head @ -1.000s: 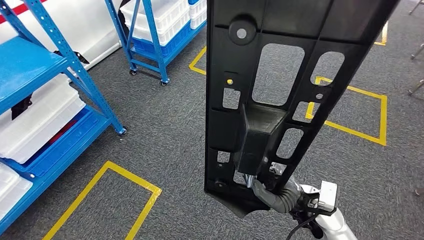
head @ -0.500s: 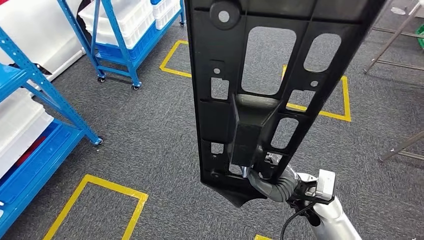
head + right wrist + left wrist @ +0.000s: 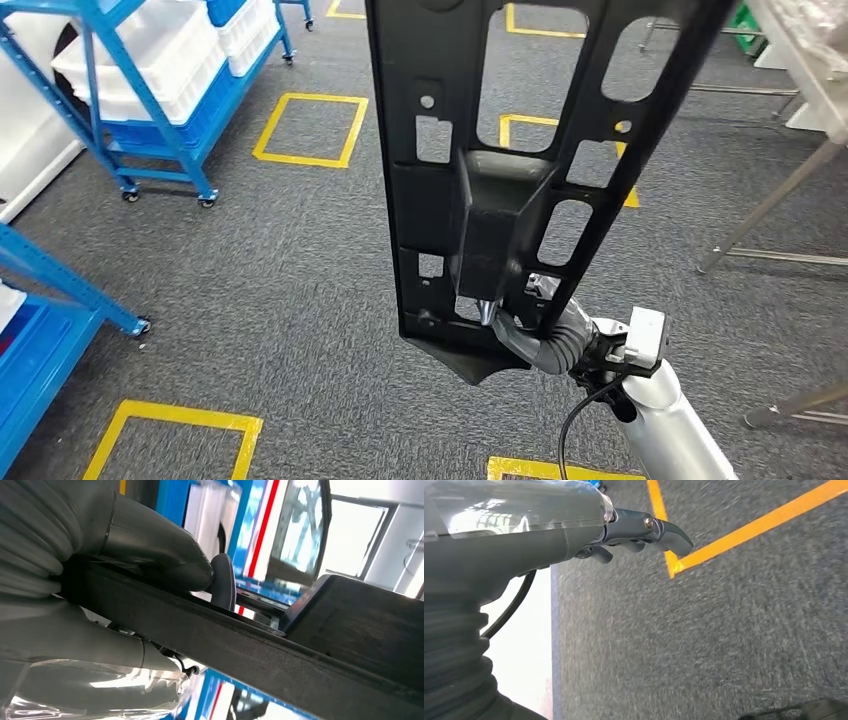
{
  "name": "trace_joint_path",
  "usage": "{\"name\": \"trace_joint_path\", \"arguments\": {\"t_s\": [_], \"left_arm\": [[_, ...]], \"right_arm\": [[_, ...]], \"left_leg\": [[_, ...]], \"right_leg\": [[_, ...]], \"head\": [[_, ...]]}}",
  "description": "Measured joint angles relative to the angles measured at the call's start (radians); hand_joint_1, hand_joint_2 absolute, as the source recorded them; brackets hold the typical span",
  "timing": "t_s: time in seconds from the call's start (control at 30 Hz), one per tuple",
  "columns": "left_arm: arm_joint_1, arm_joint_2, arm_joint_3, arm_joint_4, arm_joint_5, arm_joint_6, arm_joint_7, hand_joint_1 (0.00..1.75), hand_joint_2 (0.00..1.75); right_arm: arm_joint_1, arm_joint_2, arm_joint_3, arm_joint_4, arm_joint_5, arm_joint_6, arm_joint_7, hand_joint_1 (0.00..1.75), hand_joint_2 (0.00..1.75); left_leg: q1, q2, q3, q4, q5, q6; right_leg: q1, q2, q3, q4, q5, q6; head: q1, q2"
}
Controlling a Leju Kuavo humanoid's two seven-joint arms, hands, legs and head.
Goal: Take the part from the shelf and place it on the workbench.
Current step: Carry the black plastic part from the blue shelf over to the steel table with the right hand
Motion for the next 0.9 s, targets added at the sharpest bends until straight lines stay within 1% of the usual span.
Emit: {"name": "trace_joint_path", "arguments": {"t_s": [0.03, 0.07, 0.1, 0.13, 0.17, 0.2, 0.23, 0.27, 0.3, 0.33, 0.37, 0.4, 0.43, 0.47, 0.5, 0.53, 0.57, 0.6, 0.63, 0.67, 0.7, 0.73, 0.77, 0.8, 0.83, 0.87, 0.9], "left_arm": [[0.001, 0.0, 0.002, 0.0, -0.004, -0.003, 0.004, 0.0, 1.75], [0.002, 0.0, 0.003, 0.0, -0.007, -0.005, 0.006, 0.0, 1.75], [0.002, -0.001, 0.004, 0.0, -0.009, -0.006, 0.008, 0.0, 1.75], [0.002, -0.001, 0.004, 0.0, -0.01, -0.008, 0.008, 0.0, 1.75], [0.002, -0.002, 0.004, 0.0, -0.012, -0.009, 0.004, 0.0, 1.75], [0.002, -0.004, 0.004, 0.0, -0.013, -0.01, -0.002, 0.0, 1.75], [0.003, -0.005, 0.005, 0.0, -0.014, -0.01, -0.011, 0.0, 1.75], [0.003, -0.007, 0.005, 0.0, -0.017, -0.01, -0.021, 0.0, 1.75], [0.004, -0.008, 0.005, 0.0, -0.019, -0.01, -0.029, 0.0, 1.75], [0.006, -0.009, 0.005, 0.0, -0.02, -0.009, -0.035, 0.0, 1.75], [0.007, -0.01, 0.005, 0.0, -0.021, -0.009, -0.037, 0.0, 1.75], [0.007, -0.011, 0.005, 0.0, -0.021, -0.009, -0.039, 0.0, 1.75], [0.007, -0.012, 0.005, 0.0, -0.022, -0.009, -0.039, 0.0, 1.75], [0.007, -0.013, 0.005, 0.0, -0.022, -0.009, -0.039, 0.0, 1.75], [0.007, -0.014, 0.005, 0.0, -0.022, -0.009, -0.04, 0.0, 1.75], [0.007, -0.015, 0.005, 0.0, -0.022, -0.009, -0.04, 0.0, 1.75], [0.006, -0.015, 0.005, 0.0, -0.023, -0.008, -0.04, 0.0, 1.75], [0.006, -0.016, 0.005, 0.0, -0.023, -0.008, -0.04, 0.0, 1.75], [0.005, -0.016, 0.005, 0.0, -0.023, -0.008, -0.04, 0.0, 1.75], [0.005, -0.017, 0.005, 0.0, -0.023, -0.007, -0.04, 0.0, 1.75], [0.004, -0.018, 0.005, 0.0, -0.023, -0.007, -0.041, 0.0, 1.75], [0.004, -0.019, 0.005, 0.0, -0.023, -0.007, -0.041, 0.0, 1.75], [0.005, -0.019, 0.005, 0.0, -0.023, -0.007, -0.041, 0.0, 1.75], [0.006, -0.019, 0.005, 0.0, -0.023, -0.007, -0.041, 0.0, 1.75], [0.007, -0.019, 0.005, 0.0, -0.023, -0.007, -0.041, 0.0, 1.75], [0.008, -0.019, 0.005, 0.0, -0.023, -0.007, -0.041, 0.0, 1.75], [0.01, -0.019, 0.005, 0.0, -0.022, -0.007, -0.041, 0.0, 1.75]], "right_arm": [[-0.006, 0.0, 0.0, 0.001, 0.001, -0.003, 0.0, 1.75, 1.75], [-0.009, 0.0, 0.001, 0.001, 0.002, -0.006, 0.0, 1.75, 1.75], [-0.01, 0.0, 0.002, 0.001, 0.003, -0.009, 0.0, 1.75, 1.75], [-0.009, 0.0, 0.003, 0.001, 0.004, -0.012, 0.001, 1.75, 1.75], [-0.007, 0.001, 0.003, 0.0, 0.005, -0.017, 0.002, 1.75, 1.75], [-0.004, 0.002, 0.003, -0.001, 0.006, -0.022, 0.002, 1.75, 1.75], [-0.002, 0.003, 0.003, -0.002, 0.007, -0.027, 0.003, 1.75, 1.75], [0.001, 0.005, 0.003, -0.003, 0.007, -0.032, 0.004, 1.75, 1.75], [0.006, 0.006, 0.003, -0.004, 0.007, -0.036, 0.004, 1.75, 1.75], [0.012, 0.007, 0.004, -0.004, 0.008, -0.039, 0.005, 1.75, 1.75], [0.018, 0.007, 0.004, -0.005, 0.008, -0.041, 0.006, 1.75, 1.75], [0.024, 0.007, 0.004, -0.005, 0.009, -0.042, 0.007, 1.75, 1.75], [0.027, 0.007, 0.004, -0.005, 0.009, -0.042, 0.009, 1.75, 1.75], [0.028, 0.007, 0.004, -0.007, 0.01, -0.043, 0.01, 1.75, 1.75], [0.028, 0.007, 0.004, -0.008, 0.011, -0.043, 0.01, 1.75, 1.75], [0.028, 0.007, 0.004, -0.01, 0.011, -0.043, 0.01, 1.75, 1.75], [0.028, 0.007, 0.004, -0.012, 0.011, -0.043, 0.011, 1.75, 1.75], [0.029, 0.008, 0.004, -0.013, 0.012, -0.043, 0.011, 1.75, 1.75], [0.03, 0.008, 0.004, -0.014, 0.012, -0.043, 0.011, 1.75, 1.75], [0.031, 0.008, 0.004, -0.016, 0.012, -0.043, 0.011, 1.75, 1.75], [0.031, 0.008, 0.004, -0.019, 0.012, -0.043, 0.011, 1.75, 1.75], [0.03, 0.007, 0.004, -0.021, 0.013, -0.043, 0.011, 1.75, 1.75], [0.03, 0.007, 0.004, -0.023, 0.013, -0.043, 0.011, 1.75, 1.75], [0.029, 0.006, 0.005, -0.024, 0.013, -0.043, 0.011, 1.75, 1.75], [0.031, 0.006, 0.005, -0.024, 0.013, -0.043, 0.012, 1.75, 1.75], [0.032, 0.006, 0.006, -0.024, 0.013, -0.043, 0.012, 1.75, 1.75], [0.033, 0.006, 0.006, -0.024, 0.013, -0.043, 0.012, 1.75, 1.75]], "left_leg": [[0.0, -0.019, 0.02, -0.049, 0.019, 0.003], [-0.001, -0.03, 0.03, -0.073, 0.025, 0.006], [-0.002, -0.025, 0.033, -0.078, 0.025, 0.008], [-0.002, -0.016, 0.035, -0.081, 0.028, 0.012], [-0.001, -0.004, 0.039, -0.088, 0.033, 0.019], [0.0, 0.007, 0.042, -0.097, 0.038, 0.026], [0.002, 0.02, 0.044, -0.104, 0.043, 0.032], [0.001, 0.032, 0.045, -0.109, 0.045, 0.036], [0.0, 0.045, 0.045, -0.109, 0.045, 0.038], [-0.001, 0.058, 0.045, -0.109, 0.044, 0.038], [-0.002, 0.071, 0.045, -0.109, 0.043, 0.038], [-0.002, 0.085, 0.045, -0.108, 0.041, 0.037], [-0.002, 0.097, 0.045, -0.106, 0.039, 0.034], [-0.002, 0.108, 0.046, -0.103, 0.036, 0.031], [-0.005, 0.118, 0.047, -0.1, 0.032, 0.026], [-0.007, 0.126, 0.048, -0.097, 0.028, 0.021], [-0.01, 0.135, 0.049, -0.095, 0.025, 0.015], [-0.011, 0.145, 0.051, -0.095, 0.022, 0.009], [-0.011, 0.156, 0.054, -0.095, 0.02, 0.003], [-0.008, 0.16, 0.055, -0.092, 0.016, -0.003], [-0.006, 0.149, 0.052, -0.079, 0.004, -0.008], [-0.003, 0.128, 0.04, -0.047, -0.019, -0.013], [-0.001, 0.099, 0.016, 0.009, -0.052, -0.016], [0.0, 0.074, -0.017, 0.081, -0.088, -0.017], [0.0, 0.061, -0.05, 0.152, -0.116, -0.018], [0.0, 0.055, -0.075, 0.2, -0.128, -0.017], [0.0, 0.053, -0.085, 0.216, -0.122, -0.016]], "right_leg": [[-0.001, 0.01, -0.002, 0.001, 0.0, 0.004], [-0.002, 0.018, -0.005, 0.002, 0.002, 0.01], [-0.004, 0.029, -0.007, 0.0, 0.004, 0.017], [-0.005, 0.037, -0.008, -0.003, 0.008, 0.023], [-0.005, 0.027, -0.011, -0.001, 0.006, 0.028], [-0.003, 0.006, -0.018, 0.013, -0.005, 0.031], [-0.001, -0.021, -0.035, 0.047, -0.026, 0.034], [-0.002, -0.051, -0.06, 0.101, -0.057, 0.035], [-0.005, -0.065, -0.093, 0.17, -0.088, 0.039], [-0.008, -0.071, -0.122, 0.231, -0.11, 0.042], [-0.012, -0.075, -0.139, 0.267, -0.116, 0.046], [-0.015, -0.079, -0.137, 0.264, -0.104, 0.049], [-0.018, -0.087, -0.113, 0.218, -0.076, 0.051], [-0.019, -0.106, -0.074, 0.146, -0.042, 0.053], [-0.016, -0.131, -0.037, 0.077, -0.02, 0.052], [-0.013, -0.149, -0.01, 0.026, -0.006, 0.05], [-0.009, -0.16, 0.003, 0.0, -0.002, 0.046], [-0.004, -0.157, 0.002, -0.005, -0.005, 0.041], [-0.003, -0.142, 0.0, -0.006, -0.003, 0.036], [-0.004, -0.131, 0.0, -0.008, -0.001, 0.03], [-0.006, -0.119, 0.001, -0.011, 0.001, 0.024], [-0.008, -0.109, 0.002, -0.014, 0.004, 0.017], [-0.01, -0.098, 0.002, -0.016, 0.006, 0.012], [-0.009, -0.087, 0.002, -0.016, 0.007, 0.008], [-0.007, -0.074, 0.001, -0.016, 0.008, 0.006], [-0.005, -0.06, 0.001, -0.016, 0.008, 0.006], [-0.003, -0.046, 0.001, -0.015, 0.008, 0.005]], "head": [[0.0, 0.0], [0.0, 0.0], [0.0, 0.0], [0.0, 0.0], [0.0, 0.0], [0.0, 0.0], [0.0, 0.0], [0.0, 0.0], [0.0, 0.0], [0.0, 0.0], [0.0, 0.0], [0.0, 0.0], [0.0, 0.0], [0.0, 0.0], [0.0, 0.0], [0.0, 0.0], [0.0, 0.0], [0.0, 0.0], [0.0, 0.0], [0.0, 0.0], [0.0, 0.0], [0.0, 0.0], [0.0, 0.0], [0.0, 0.0], [0.0, 0.0], [0.0, 0.0], [0.0, 0.0]]}}
